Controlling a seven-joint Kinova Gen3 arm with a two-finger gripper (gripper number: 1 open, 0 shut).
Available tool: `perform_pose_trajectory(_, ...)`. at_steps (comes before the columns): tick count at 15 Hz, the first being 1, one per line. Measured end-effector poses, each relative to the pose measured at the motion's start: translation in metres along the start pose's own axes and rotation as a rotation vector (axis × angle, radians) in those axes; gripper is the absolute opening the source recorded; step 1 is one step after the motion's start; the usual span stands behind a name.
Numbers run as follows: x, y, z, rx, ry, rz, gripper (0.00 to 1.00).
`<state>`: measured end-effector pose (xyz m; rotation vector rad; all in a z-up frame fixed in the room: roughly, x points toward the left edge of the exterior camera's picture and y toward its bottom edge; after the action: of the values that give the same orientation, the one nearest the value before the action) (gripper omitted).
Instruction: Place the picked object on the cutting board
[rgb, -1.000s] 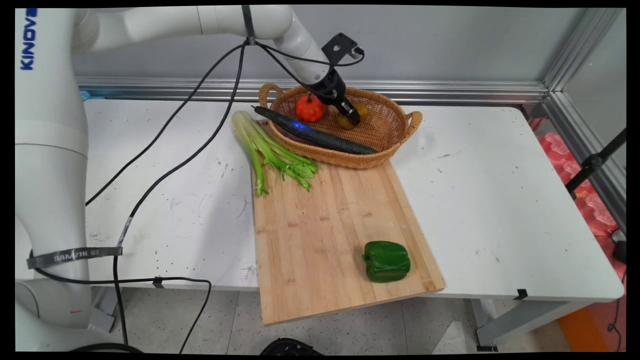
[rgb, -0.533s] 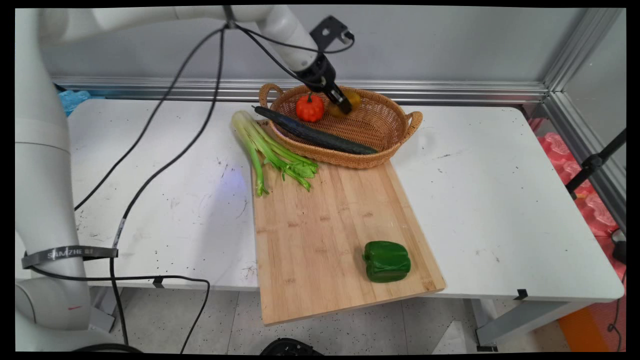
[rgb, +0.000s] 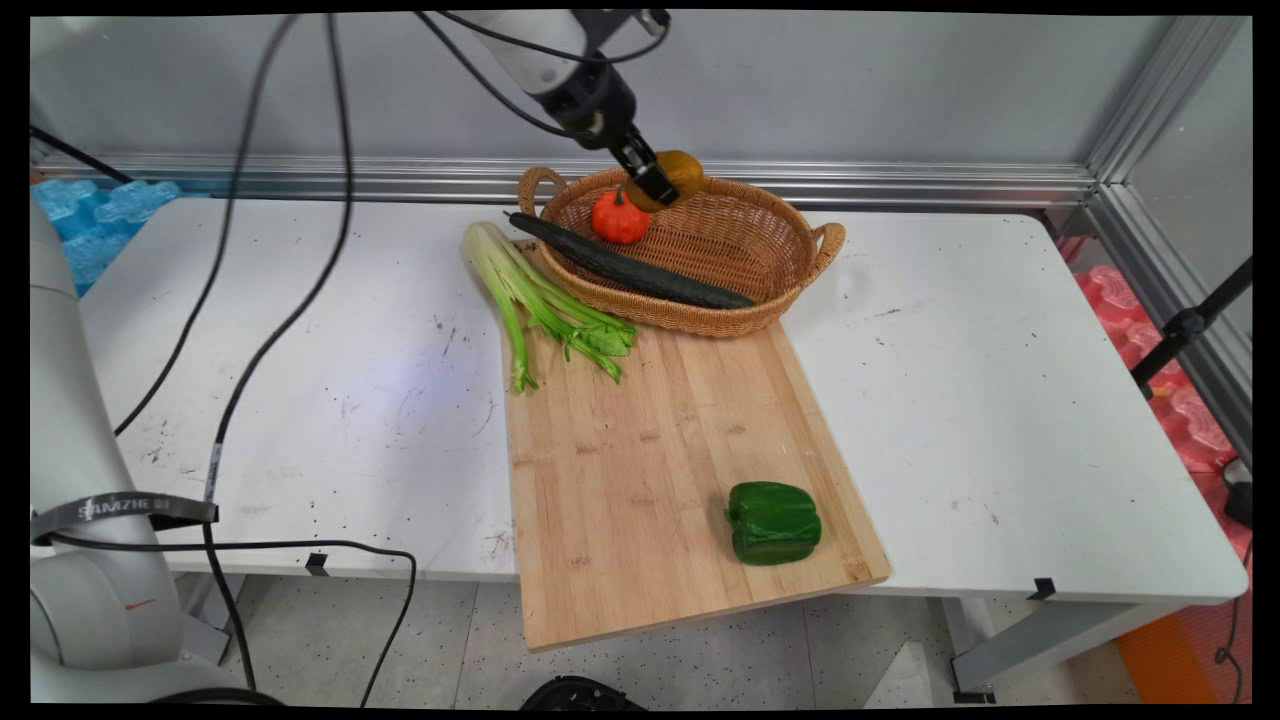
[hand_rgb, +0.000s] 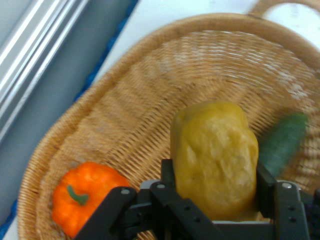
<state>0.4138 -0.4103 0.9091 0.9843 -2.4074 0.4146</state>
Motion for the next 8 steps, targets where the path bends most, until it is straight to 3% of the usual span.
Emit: perform_pose_trajectory(8, -0.036, 0.064, -0.085, -0.135, -0.024, 0.189, 0.00)
